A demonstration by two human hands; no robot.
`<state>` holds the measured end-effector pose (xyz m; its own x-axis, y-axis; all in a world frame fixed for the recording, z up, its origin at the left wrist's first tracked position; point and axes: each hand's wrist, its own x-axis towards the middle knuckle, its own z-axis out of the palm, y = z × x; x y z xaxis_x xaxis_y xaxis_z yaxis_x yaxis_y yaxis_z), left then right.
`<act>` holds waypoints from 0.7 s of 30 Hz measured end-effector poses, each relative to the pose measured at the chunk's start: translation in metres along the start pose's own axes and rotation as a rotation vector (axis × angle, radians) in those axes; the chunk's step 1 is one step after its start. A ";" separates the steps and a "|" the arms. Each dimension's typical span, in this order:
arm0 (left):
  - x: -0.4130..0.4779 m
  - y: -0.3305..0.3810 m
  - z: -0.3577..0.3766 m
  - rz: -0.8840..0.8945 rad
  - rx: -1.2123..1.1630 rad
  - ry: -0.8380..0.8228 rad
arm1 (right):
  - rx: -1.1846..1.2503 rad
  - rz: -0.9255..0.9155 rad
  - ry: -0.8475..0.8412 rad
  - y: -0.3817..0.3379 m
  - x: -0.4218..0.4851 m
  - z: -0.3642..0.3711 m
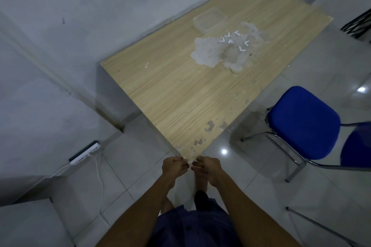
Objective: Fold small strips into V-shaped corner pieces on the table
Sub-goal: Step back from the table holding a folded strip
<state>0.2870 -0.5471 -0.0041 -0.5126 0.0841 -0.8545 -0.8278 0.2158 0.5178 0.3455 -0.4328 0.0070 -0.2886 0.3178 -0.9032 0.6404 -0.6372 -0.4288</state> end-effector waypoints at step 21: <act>0.008 0.128 0.027 0.661 0.721 0.296 | -0.884 -0.804 0.032 -0.167 0.018 -0.034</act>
<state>0.1836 -0.4924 0.0540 -0.9337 0.1763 -0.3116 -0.0743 0.7559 0.6504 0.2572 -0.2970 0.0626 -0.8210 0.4296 -0.3761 0.5560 0.4519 -0.6976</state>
